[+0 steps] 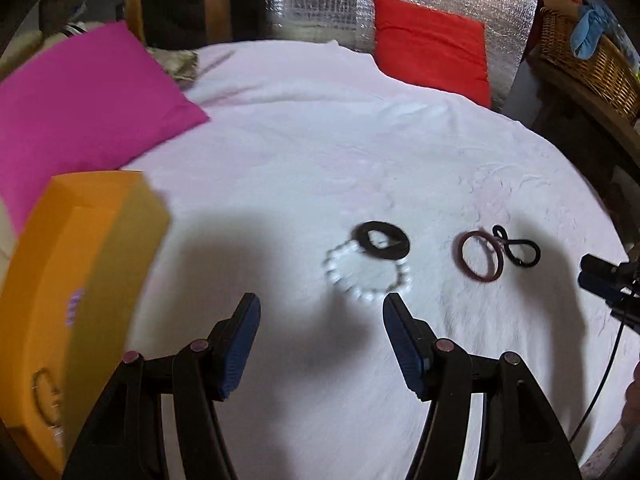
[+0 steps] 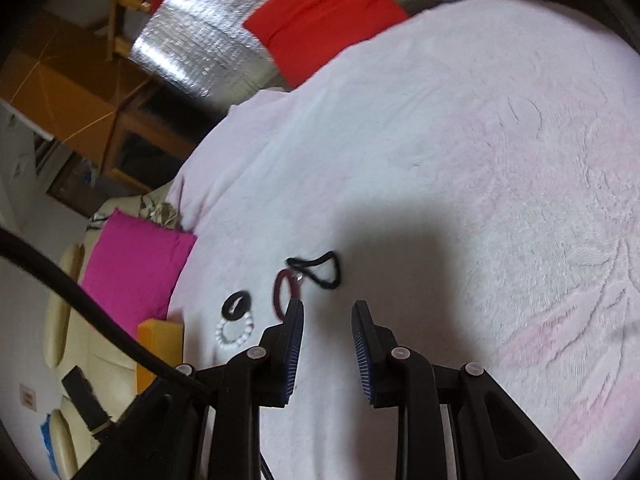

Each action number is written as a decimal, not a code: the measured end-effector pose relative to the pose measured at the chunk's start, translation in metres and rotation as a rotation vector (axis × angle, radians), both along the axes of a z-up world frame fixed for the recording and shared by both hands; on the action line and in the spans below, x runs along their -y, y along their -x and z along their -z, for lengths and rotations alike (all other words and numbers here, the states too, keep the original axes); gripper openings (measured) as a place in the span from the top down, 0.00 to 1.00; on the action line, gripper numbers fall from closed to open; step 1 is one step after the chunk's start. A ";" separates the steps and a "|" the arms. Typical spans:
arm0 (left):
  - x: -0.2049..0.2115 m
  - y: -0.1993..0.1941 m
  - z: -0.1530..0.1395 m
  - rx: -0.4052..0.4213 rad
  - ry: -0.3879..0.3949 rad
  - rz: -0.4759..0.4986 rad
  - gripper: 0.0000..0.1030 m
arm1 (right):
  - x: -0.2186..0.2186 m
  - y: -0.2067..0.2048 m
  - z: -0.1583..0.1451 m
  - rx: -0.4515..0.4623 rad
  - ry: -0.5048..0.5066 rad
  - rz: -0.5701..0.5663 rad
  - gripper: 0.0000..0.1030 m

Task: Organize jewelry
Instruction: 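Move both tools back over the remaining hair ties, then grasp the white bead bracelet with the left tool, then grasp the black hair tie with metal clasp with the right tool, then carry the white bracelet and black hair tie into the orange box and open both tools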

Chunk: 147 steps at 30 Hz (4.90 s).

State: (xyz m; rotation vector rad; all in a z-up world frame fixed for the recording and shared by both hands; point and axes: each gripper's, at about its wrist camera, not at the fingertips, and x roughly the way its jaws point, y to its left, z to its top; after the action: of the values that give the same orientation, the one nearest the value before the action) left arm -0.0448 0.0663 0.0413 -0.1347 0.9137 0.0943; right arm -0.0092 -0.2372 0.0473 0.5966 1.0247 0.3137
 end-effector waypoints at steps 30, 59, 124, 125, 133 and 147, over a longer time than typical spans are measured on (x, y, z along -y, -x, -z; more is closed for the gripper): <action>0.013 -0.026 0.009 0.003 0.118 0.287 0.91 | -0.011 -0.032 0.010 0.104 0.081 0.063 0.94; 0.011 -0.021 0.029 -0.119 0.018 0.310 0.51 | -0.003 -0.025 0.024 -0.030 0.139 -0.001 0.83; -0.072 0.066 -0.100 0.331 0.223 0.122 0.91 | -0.125 0.024 -0.050 0.320 0.196 -0.170 0.94; -0.078 0.072 -0.104 0.342 0.215 0.107 0.91 | -0.134 0.026 -0.051 0.324 0.191 -0.182 0.94; -0.134 0.104 -0.113 0.342 0.174 -0.034 0.91 | -0.209 0.037 -0.059 0.355 0.136 -0.308 0.94; -0.244 0.139 -0.089 0.284 0.153 -0.266 0.91 | -0.365 0.064 -0.055 0.372 0.106 -0.554 0.94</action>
State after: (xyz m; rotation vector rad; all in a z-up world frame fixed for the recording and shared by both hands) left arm -0.1835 0.3106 0.1300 -0.4019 0.6155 0.2460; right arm -0.0732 0.1280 0.1026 0.1360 0.8225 0.8204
